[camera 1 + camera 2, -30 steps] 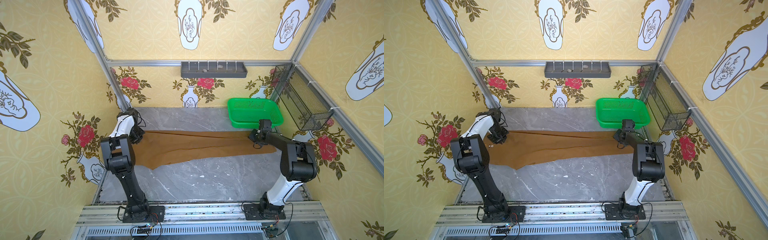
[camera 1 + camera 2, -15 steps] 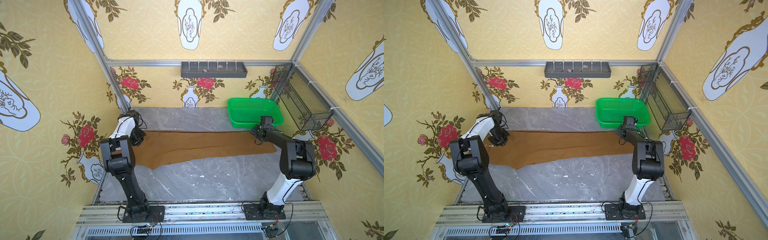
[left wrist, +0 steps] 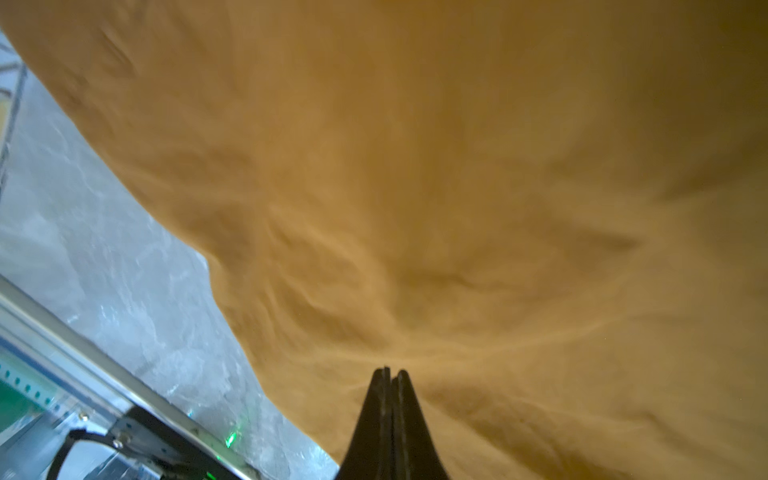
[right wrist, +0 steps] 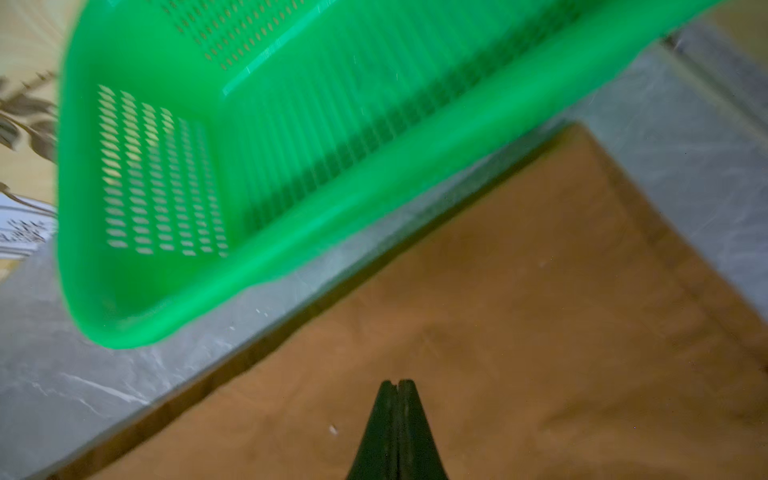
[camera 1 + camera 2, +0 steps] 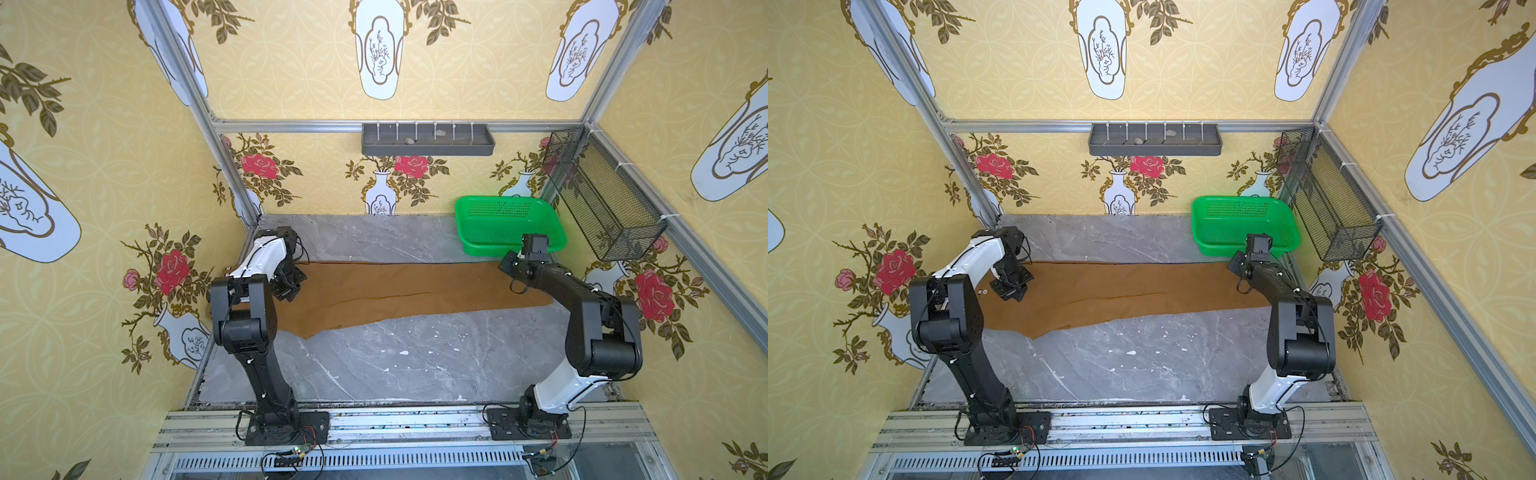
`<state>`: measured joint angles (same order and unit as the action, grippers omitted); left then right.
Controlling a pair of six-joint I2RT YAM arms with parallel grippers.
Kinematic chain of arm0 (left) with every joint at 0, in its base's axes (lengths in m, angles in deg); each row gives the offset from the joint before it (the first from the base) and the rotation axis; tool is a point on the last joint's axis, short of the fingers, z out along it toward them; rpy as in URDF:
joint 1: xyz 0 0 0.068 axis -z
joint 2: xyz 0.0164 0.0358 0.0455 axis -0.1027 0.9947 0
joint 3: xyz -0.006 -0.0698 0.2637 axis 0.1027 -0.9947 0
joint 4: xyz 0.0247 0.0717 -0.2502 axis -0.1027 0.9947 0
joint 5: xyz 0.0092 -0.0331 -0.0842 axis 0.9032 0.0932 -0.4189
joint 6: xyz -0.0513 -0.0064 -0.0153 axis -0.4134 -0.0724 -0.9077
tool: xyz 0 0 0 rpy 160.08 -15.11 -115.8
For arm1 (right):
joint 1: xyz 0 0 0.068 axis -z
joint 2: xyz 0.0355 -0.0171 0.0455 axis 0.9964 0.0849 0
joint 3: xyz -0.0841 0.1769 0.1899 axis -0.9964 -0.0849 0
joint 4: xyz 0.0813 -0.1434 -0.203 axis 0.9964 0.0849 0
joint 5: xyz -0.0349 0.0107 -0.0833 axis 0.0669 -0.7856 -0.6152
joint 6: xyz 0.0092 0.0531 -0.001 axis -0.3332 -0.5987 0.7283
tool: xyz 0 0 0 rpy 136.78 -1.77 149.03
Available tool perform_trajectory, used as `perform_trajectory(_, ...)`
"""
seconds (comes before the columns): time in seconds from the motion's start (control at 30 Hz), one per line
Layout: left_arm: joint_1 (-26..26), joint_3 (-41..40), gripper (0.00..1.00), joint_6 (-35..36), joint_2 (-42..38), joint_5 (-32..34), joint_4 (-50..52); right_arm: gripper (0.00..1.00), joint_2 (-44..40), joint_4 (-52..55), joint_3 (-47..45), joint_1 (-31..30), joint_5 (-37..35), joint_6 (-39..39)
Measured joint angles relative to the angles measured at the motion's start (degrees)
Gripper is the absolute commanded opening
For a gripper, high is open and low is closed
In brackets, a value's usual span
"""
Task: Roll up the long pants
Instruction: Fold the long pant at the center of the board.
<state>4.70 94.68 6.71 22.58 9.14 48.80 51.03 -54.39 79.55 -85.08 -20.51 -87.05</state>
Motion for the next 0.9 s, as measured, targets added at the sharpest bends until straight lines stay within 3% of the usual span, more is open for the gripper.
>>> perform_trajectory(0.1,1.09,-1.38,0.00,-1.29,-0.26,-0.39,0.42,0.00,1.90,1.38,-0.63,0.04,0.66,-0.22)
perform_trajectory(0.23,1.38,-1.62,0.00,-1.64,-1.84,-0.90,-0.52,0.46,1.05,2.08,-2.19,-0.07,1.05,-1.42)
perform_trajectory(0.33,2.03,-1.38,0.00,-1.64,-1.36,-2.27,-1.07,0.59,-1.68,3.28,-4.04,-0.42,1.16,-2.12)
perform_trajectory(0.57,3.43,0.42,0.00,-1.53,1.55,-3.58,-2.14,0.60,-6.88,6.05,-9.57,0.07,0.07,-4.57)
perform_trajectory(0.9,4.04,0.74,0.00,-0.31,3.26,-4.90,-3.19,0.61,-8.00,8.09,-10.64,14.78,-4.68,-5.09)
